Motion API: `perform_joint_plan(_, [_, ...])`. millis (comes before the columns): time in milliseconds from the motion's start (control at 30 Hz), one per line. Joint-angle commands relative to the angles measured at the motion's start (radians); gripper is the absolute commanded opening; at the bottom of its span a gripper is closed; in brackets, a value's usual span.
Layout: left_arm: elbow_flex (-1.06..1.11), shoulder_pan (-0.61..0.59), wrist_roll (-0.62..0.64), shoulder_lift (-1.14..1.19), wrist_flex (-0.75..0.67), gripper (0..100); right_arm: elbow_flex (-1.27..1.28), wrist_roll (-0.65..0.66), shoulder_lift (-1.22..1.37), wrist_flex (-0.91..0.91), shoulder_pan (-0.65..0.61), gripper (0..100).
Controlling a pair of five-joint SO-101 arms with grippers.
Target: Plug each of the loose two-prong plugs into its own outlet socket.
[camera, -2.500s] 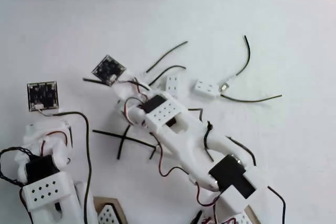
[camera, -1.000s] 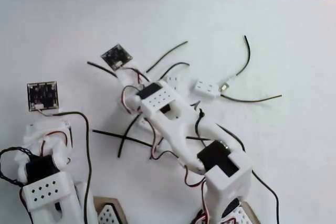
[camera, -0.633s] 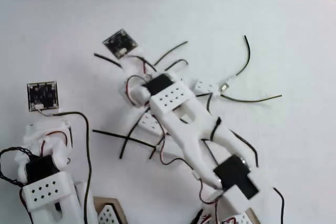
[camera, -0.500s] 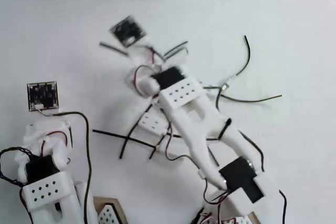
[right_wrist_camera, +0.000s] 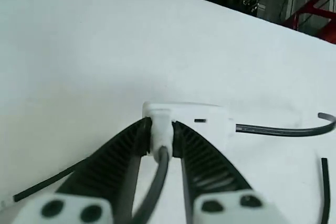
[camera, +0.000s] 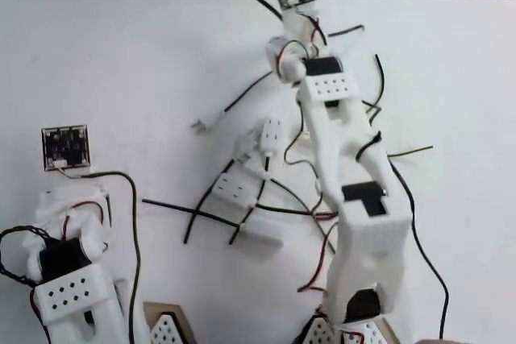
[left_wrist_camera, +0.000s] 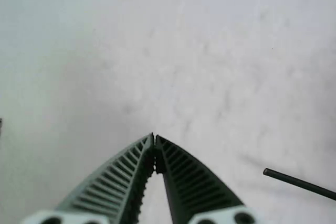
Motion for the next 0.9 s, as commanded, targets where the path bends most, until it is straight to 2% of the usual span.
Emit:
perform_joint_plan(0, [-0.003, -0.01, 0.005, -0.021, -0.025, 3, -0.213, 0.002, 0.117, 0.005, 0.039, 3.7])
perform_joint_plan(133, [0.006, -0.01, -0.015, -0.021, -0.028, 3, -0.413, 0.0, 0.257, 0.133, 0.045, 19.6])
perform_joint_plan(200, [0.009, -0.01, -0.032, -0.021, -0.035, 3, -0.511, 0.0, 0.289, 0.236, 0.041, 24.4])
perform_joint_plan(300, [0.011, -0.01, -0.034, -0.021, -0.037, 3, -0.644, -0.015, 0.298, 0.392, 0.025, 22.8])
perform_joint_plan(600, [0.011, -0.01, -0.034, -0.021, -0.037, 3, -0.959, -0.296, 0.308, 0.905, -0.093, 20.4])
perform_joint_plan(733, [0.011, -0.01, -0.035, -0.021, -0.037, 3, -0.97, -0.451, 0.311, 1.027, -0.179, 20.3])
perform_joint_plan(867, [0.011, -0.01, -0.037, -0.021, -0.037, 3, -0.97, -0.546, 0.366, 1.063, -0.269, 20.2])
